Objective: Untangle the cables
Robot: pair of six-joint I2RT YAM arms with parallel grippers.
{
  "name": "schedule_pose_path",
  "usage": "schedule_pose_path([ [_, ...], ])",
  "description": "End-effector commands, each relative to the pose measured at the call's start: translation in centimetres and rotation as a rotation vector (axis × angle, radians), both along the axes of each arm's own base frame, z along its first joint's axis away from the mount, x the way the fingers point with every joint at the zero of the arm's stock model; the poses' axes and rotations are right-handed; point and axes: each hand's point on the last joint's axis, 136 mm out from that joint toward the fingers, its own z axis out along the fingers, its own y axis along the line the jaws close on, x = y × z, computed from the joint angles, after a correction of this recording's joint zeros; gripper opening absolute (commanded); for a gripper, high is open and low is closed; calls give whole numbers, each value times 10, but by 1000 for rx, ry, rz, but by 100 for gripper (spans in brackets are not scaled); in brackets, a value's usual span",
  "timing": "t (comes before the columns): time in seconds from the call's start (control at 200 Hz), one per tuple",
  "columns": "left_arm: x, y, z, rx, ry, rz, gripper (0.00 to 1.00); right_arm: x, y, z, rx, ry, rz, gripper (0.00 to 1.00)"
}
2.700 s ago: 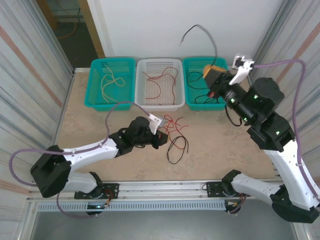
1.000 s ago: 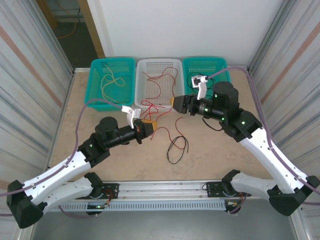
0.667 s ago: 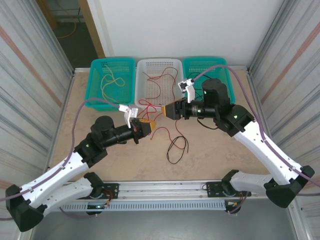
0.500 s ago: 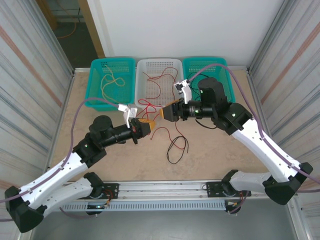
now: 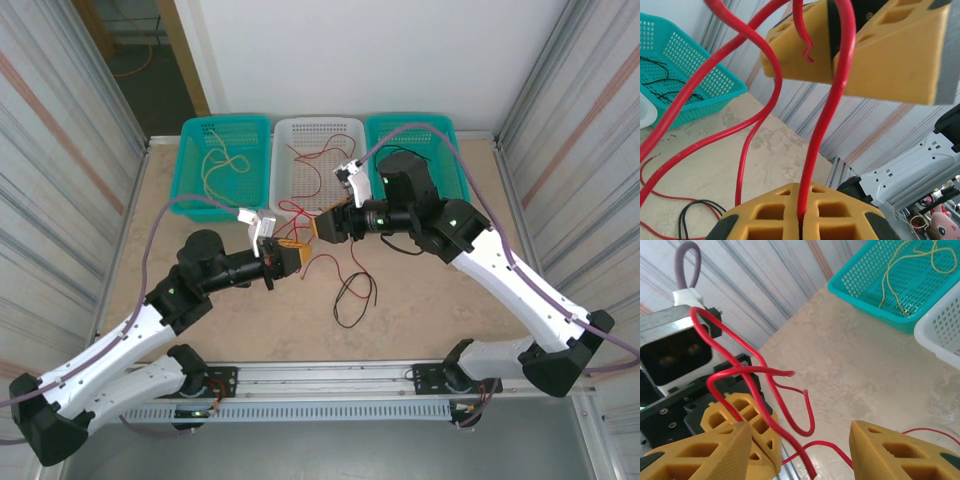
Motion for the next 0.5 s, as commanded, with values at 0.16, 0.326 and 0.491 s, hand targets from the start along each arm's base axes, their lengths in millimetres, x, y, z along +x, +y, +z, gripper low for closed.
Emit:
schedule_pose_path([
  [0.16,-4,1,14,-4,-46,-17,0,9,-7,19,-8,-104,-66,5],
  [0.326,-4,5,-1,33,-10,-3,0,40,-44,20,-79,-177,-298,0],
  [0.491,-8,16,-16,68,22,30,0,95,-124,0,-243,-154,-699,0],
])
